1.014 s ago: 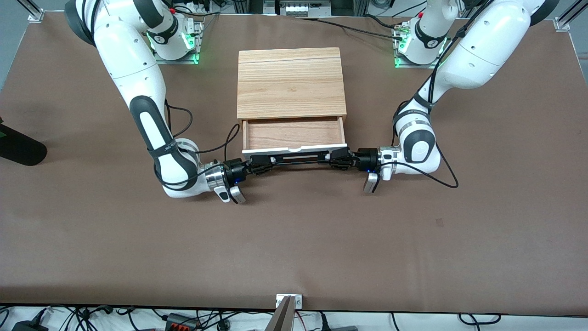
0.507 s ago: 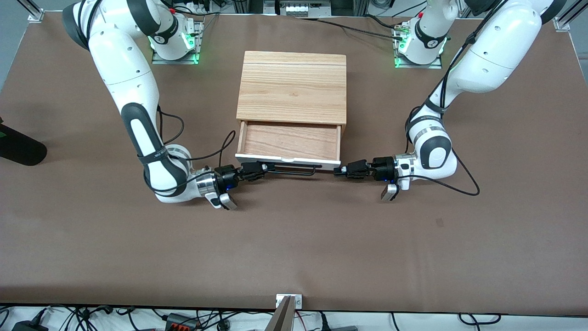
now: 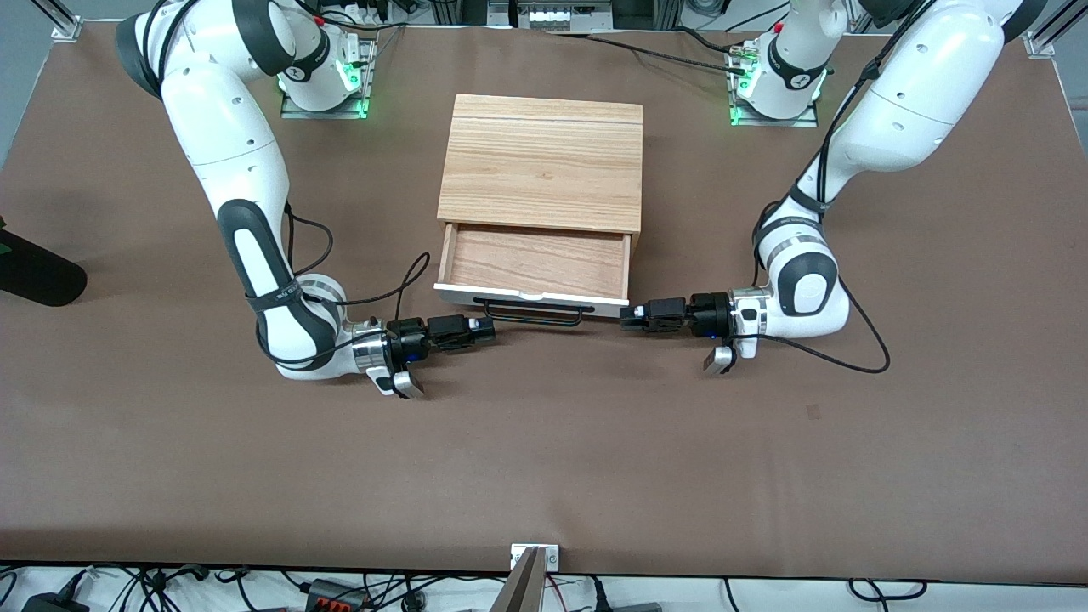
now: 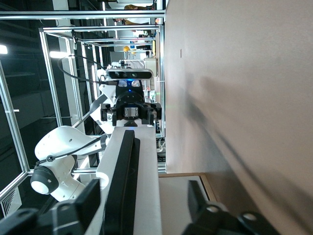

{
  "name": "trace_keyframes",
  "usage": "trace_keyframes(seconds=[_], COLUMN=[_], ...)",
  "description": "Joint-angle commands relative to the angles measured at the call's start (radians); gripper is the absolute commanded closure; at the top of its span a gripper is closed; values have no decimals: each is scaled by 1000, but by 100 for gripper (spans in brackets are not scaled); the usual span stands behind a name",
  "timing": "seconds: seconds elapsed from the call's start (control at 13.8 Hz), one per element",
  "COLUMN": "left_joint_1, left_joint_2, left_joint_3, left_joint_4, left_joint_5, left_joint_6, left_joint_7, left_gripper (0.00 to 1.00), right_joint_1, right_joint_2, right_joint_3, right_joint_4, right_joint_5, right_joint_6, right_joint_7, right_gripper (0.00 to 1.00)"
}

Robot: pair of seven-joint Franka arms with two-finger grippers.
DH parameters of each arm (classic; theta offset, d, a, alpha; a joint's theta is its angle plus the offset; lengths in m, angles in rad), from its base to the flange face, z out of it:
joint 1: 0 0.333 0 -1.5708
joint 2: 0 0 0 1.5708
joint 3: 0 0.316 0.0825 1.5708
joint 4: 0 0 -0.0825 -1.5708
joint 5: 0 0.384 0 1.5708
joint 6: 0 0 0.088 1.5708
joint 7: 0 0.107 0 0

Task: Pull top drawer with both arms simultaneously
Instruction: 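Open both grippers and release the drawer handle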

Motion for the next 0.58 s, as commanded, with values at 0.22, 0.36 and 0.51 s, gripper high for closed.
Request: trace_keyframes(seconds=[0.22, 0.36, 0.51], left_joint_1=[10, 22, 50], left_joint_2=[-43, -71, -99], left_joint_3=[34, 38, 35], left_joint_4=[92, 118, 143], left_joint_5=[275, 399, 525], left_joint_6=[14, 8, -3], left_joint_7=[-197, -289, -384], left_gripper=[28, 28, 28], right_joint_1=[4, 1, 2], right_joint_2=[1, -5, -25], right_joint_3=[3, -5, -34], right_joint_4=[83, 124, 190], right_joint_5=[-5, -47, -135], right_joint_6=[6, 6, 4], right_joint_7=[41, 95, 207], right_gripper=[0, 0, 0])
